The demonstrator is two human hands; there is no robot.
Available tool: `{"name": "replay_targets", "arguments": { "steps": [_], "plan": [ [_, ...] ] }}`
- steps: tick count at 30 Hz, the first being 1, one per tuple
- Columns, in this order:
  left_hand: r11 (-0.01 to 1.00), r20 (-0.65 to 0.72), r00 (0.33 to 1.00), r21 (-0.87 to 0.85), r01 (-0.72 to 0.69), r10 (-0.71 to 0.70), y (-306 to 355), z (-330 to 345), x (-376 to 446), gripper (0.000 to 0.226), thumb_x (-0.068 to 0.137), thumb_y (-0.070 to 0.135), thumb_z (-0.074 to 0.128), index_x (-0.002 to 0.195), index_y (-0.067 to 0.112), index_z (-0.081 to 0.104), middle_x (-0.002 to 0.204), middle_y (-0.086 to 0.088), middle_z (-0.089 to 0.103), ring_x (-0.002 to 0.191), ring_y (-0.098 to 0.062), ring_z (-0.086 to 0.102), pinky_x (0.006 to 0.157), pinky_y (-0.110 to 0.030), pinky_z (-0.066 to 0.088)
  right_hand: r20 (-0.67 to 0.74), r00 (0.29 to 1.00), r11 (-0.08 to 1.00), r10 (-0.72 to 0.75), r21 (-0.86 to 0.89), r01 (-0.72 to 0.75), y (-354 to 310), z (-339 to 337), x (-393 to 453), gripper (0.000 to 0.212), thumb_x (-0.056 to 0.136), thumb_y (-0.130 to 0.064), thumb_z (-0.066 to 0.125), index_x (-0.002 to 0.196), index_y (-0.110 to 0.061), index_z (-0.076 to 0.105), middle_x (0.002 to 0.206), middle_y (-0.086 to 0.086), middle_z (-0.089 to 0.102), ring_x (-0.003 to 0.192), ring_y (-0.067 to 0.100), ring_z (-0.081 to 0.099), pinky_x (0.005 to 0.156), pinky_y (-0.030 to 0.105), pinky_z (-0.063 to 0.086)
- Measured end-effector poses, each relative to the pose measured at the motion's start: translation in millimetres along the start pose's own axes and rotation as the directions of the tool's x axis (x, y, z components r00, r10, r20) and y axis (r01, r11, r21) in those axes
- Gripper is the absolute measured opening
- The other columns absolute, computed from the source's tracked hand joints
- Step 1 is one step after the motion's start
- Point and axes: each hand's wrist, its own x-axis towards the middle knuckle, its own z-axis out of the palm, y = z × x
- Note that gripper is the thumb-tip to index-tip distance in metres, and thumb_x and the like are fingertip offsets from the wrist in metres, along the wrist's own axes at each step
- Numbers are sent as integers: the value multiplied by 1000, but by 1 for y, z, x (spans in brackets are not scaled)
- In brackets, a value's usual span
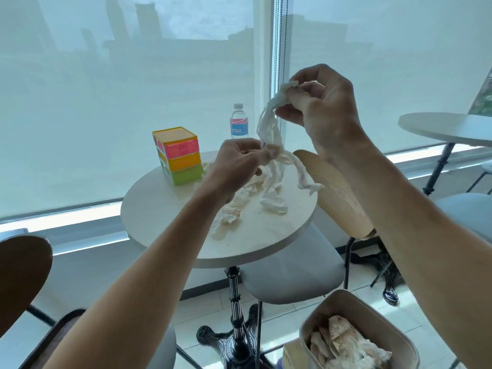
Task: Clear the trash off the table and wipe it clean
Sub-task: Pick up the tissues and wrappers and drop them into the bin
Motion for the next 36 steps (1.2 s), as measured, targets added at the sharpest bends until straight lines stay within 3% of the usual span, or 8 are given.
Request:
{"name": "replay_targets", "arguments": {
  "steps": [5,11,18,22,26,29,33,36],
  "plan": [
    [999,66,997,2,-46,46,16,19,-8,15,84,31,74,81,17,76,65,10,65,58,-7,54,53,-16,43,-78,996,998,-46,-45,42,-12,-34,-3,13,94,-3,62,86,-12,58,74,1,69,83,21,73,77,35,61],
    [997,163,984,-40,-69,74,22,48,-22,20,83,33,75,85,13,76,68,5,65,59,-9,54,61,-27,41,-182,982,970,-46,-241,1,-4,-82,-16,15,93,-8,64,84,-18,58,85,10,70,80,19,74,66,25,57],
    [992,307,946,-100,-74,102,13,81,-37,6,83,23,75,78,21,74,61,9,64,56,-7,51,52,-16,40,-234,947,909,220,-304,-286,40,-140,-66,7,93,-10,65,89,-15,61,88,8,69,78,17,72,74,32,59],
    [989,378,920,-139,-60,109,1,105,-46,4,81,23,76,79,20,77,66,3,66,57,-8,51,52,-13,39,-243,894,856,377,-277,-437,66,-167,-99,4,94,-9,64,97,-10,63,94,14,70,73,11,69,69,25,58],
    [991,453,886,-121,-51,101,-12,130,-53,9,81,24,75,86,17,78,67,2,66,58,-6,51,53,-13,41,-219,839,788,498,-289,-543,87,-196,-129,3,93,-10,65,96,-11,65,91,17,68,80,24,65,75,37,57],
    [995,500,861,-76,-63,93,-23,148,-60,9,82,24,74,87,18,78,66,6,66,58,-2,52,52,-12,40,-209,798,747,565,-283,-602,104,-211,-150,3,93,-7,65,94,-8,67,86,13,65,79,24,63,72,34,56],
    [998,553,832,21,-58,37,-52,170,-75,10,80,35,76,84,27,78,78,-10,69,63,-9,53,61,-26,45,-247,731,657,636,-322,-681,125,-226,-178,2,92,-9,65,93,-7,65,79,8,62,70,17,56,66,30,52],
    [990,569,821,137,-42,-44,-80,184,-84,14,79,42,76,86,29,76,77,-7,69,64,-9,55,62,-29,45,-260,651,557,714,-354,-752,136,-238,-192,4,89,-15,69,89,-12,68,83,8,65,75,19,60,73,38,56]
  ]
}}
